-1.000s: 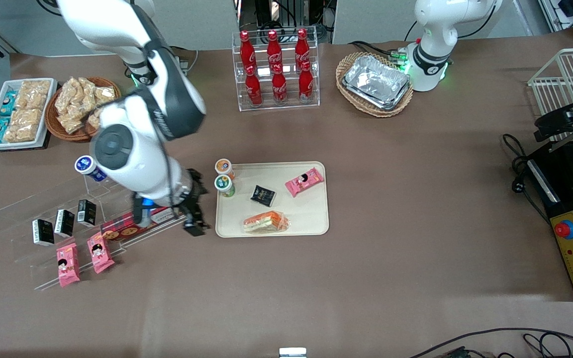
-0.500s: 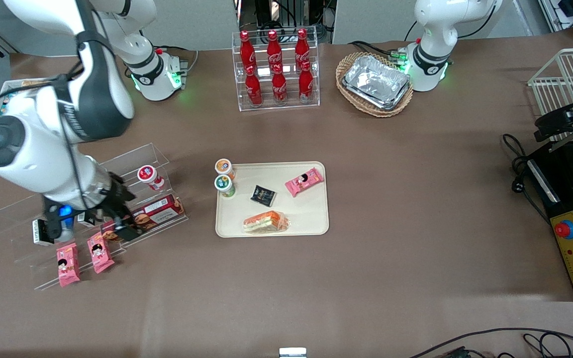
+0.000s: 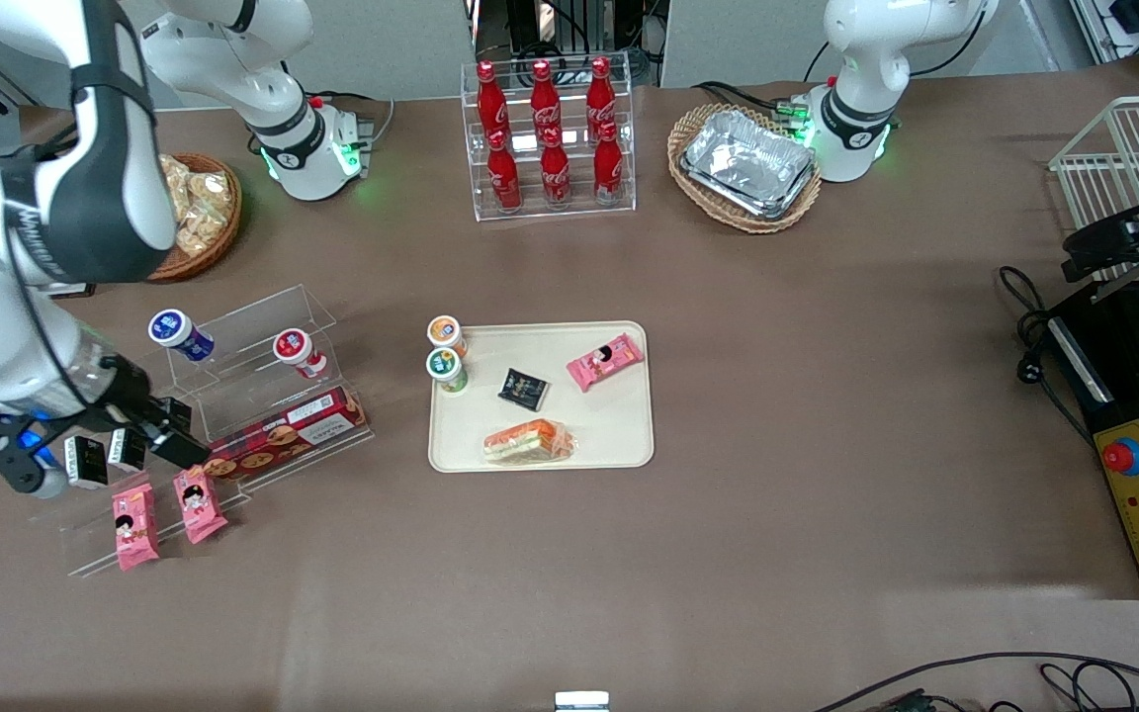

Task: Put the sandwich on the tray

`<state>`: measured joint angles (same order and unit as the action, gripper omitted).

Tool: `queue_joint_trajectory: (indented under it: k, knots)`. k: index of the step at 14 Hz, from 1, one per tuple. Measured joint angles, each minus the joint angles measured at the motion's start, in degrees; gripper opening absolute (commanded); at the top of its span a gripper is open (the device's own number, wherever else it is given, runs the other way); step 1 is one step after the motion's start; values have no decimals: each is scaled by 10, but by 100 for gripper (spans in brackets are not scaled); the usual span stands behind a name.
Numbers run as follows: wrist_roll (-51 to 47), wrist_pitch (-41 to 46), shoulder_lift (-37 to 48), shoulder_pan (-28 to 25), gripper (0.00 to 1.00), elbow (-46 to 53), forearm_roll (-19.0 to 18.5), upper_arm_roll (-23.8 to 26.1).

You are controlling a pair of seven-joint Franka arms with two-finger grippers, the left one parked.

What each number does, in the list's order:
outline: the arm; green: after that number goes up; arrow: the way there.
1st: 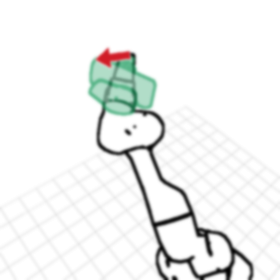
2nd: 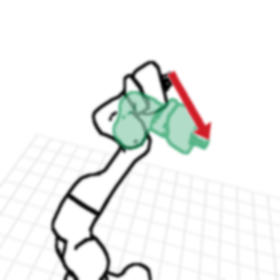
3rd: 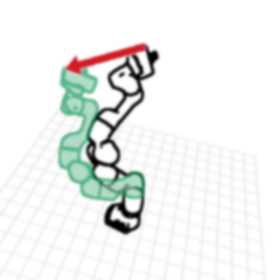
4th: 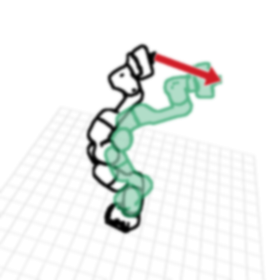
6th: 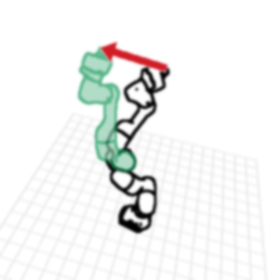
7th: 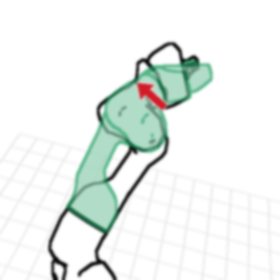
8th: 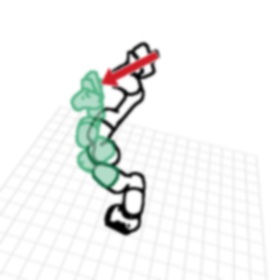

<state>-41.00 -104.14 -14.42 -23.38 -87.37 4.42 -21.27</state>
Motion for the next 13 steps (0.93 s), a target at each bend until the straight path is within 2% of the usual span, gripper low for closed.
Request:
queue_joint_trajectory:
  k: [5, 8, 13]
  knots:
    - [121, 3, 48, 31, 100, -54, -3, 0]
    - [213, 32, 70, 56, 100, -66, -7, -1]
    - [301, 102, 89, 73, 100, -70, -55, 1]
